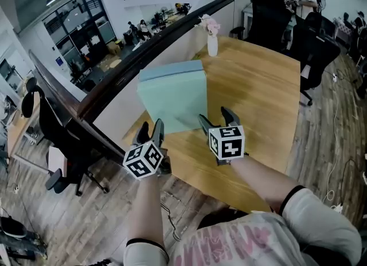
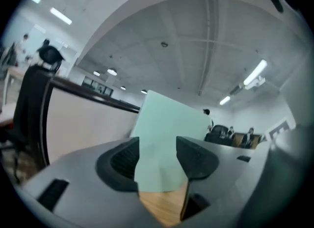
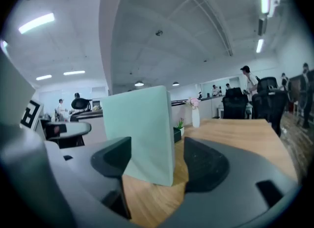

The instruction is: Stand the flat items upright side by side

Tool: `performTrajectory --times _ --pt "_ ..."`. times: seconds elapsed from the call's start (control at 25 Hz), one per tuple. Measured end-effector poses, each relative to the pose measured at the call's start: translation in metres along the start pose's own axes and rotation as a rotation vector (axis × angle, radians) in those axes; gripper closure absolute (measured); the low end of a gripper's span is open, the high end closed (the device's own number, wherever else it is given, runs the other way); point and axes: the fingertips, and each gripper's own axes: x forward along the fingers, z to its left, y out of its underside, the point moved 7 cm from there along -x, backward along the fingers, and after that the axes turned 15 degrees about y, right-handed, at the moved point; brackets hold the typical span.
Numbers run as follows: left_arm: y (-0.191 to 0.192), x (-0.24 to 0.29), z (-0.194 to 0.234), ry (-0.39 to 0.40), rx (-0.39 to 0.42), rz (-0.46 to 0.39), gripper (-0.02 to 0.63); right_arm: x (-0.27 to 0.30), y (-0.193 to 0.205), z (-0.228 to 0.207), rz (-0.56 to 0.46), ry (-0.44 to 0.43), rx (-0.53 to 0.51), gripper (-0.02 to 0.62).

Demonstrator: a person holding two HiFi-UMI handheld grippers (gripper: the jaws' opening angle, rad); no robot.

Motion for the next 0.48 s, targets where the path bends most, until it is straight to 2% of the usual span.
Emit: performTrajectory --times 0.04,0.08,0.16,0.24,0.28,0.32,0.36,0.48 --pt "0.009 -0.006 -0.011 0.016 -0.086 -0.011 0.37 -0.007 0.001 -0.005 0.024 -0.023 0.048 0.289" --pt "0.017 -0.012 -0.022 0.03 -0.152 -0.016 0.405 -0.015 0.003 -0.01 0.053 -0.054 0.089 0.374" --pt "0.029 -0.024 -0.045 0.033 -0.2 -0.013 0.441 -0.031 0.005 -0.016 0.103 -0.114 0.143 0.458" --pt "0.032 -0.036 -0.07 0.012 -0.174 -0.001 0.521 -0.049 0.004 -0.022 0.123 -0.139 0.158 0.566" --pt "0.031 -0.041 -0.083 0.006 -0.148 0.007 0.558 -0.059 0.003 -0.024 0.125 -0.154 0.16 0.595" --pt "0.029 -0.046 -0.098 0.007 -0.116 0.018 0.595 -0.069 0.001 -0.027 0.121 -0.177 0.163 0.595" --pt "0.026 -0.051 -0.112 0.014 -0.082 0.032 0.604 -0.079 -0.001 -0.029 0.114 -0.204 0.164 0.595" --pt "0.015 -0.063 -0.158 0.032 0.014 0.066 0.604 -0.109 -0.014 -0.037 0.072 -0.279 0.145 0.595"
